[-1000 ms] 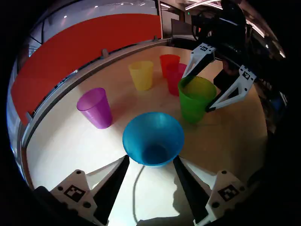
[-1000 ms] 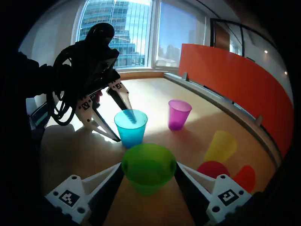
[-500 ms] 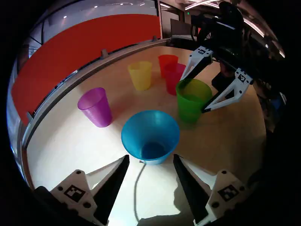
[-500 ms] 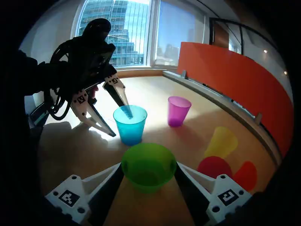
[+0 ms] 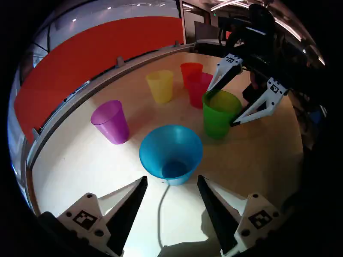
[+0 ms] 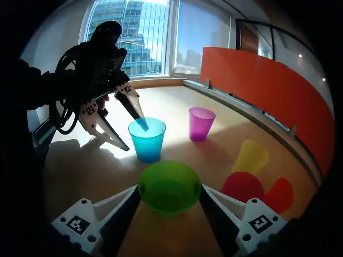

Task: Pour water

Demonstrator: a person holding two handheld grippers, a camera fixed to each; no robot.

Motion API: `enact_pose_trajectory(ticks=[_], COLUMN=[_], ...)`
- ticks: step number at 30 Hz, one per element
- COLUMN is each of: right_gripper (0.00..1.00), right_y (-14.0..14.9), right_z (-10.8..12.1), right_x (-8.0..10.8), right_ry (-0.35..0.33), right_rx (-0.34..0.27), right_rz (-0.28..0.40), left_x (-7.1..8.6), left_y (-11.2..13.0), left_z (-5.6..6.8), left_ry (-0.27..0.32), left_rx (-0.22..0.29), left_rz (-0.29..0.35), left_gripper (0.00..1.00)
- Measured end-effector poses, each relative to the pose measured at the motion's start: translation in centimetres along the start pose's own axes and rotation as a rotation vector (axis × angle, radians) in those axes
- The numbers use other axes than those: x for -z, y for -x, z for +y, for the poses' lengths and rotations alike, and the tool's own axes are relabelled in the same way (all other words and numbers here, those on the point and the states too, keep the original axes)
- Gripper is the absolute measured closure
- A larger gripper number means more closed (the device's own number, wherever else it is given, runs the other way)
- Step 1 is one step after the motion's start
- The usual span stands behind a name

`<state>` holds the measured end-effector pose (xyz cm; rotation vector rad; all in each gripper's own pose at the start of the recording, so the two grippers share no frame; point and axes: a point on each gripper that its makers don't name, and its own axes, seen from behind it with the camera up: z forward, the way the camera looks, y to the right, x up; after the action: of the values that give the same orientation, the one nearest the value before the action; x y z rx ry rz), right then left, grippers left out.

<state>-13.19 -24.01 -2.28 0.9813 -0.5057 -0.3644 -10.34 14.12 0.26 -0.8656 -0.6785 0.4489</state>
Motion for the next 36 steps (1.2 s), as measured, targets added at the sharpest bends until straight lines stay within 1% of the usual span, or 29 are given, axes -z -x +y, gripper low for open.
enact_pose_trajectory(ticks=[2, 4, 11, 18, 27, 32, 36], right_gripper=[0.01, 0.00, 0.00, 0.00, 0.00, 0.00, 0.00], right_y=[-0.1, -0.1, 0.4, 1.5, 2.8, 3.0, 3.1], right_z=[0.0, -0.1, -0.1, 0.0, 0.1, 0.1, 0.1], right_x=[0.1, 0.2, 0.8, 2.2, 4.5, 5.7, 6.3], right_ry=[0.003, 0.004, 0.024, 0.050, 0.101, 0.133, 0.157], right_rx=[-0.002, -0.002, 0.003, -0.016, -0.044, -0.064, -0.091], right_rz=[0.003, 0.004, -0.004, -0.011, -0.014, 0.003, 0.020], left_x=[0.1, 0.2, 0.7, 1.6, 2.9, 3.6, 4.1], left_y=[0.1, 0.1, 0.2, 0.6, 1.1, 1.4, 1.6], left_z=[0.0, -0.1, -0.2, -0.5, -0.9, -1.4, -1.6], left_ry=[-0.001, -0.004, -0.022, -0.052, -0.091, -0.123, -0.150], left_rx=[0.001, 0.003, 0.004, 0.019, 0.064, 0.087, 0.110], left_rz=[0.000, -0.001, 0.003, 0.013, 0.038, 0.052, 0.066], left_gripper=[0.14, 0.14, 0.14, 0.14, 0.14, 0.14, 0.14])
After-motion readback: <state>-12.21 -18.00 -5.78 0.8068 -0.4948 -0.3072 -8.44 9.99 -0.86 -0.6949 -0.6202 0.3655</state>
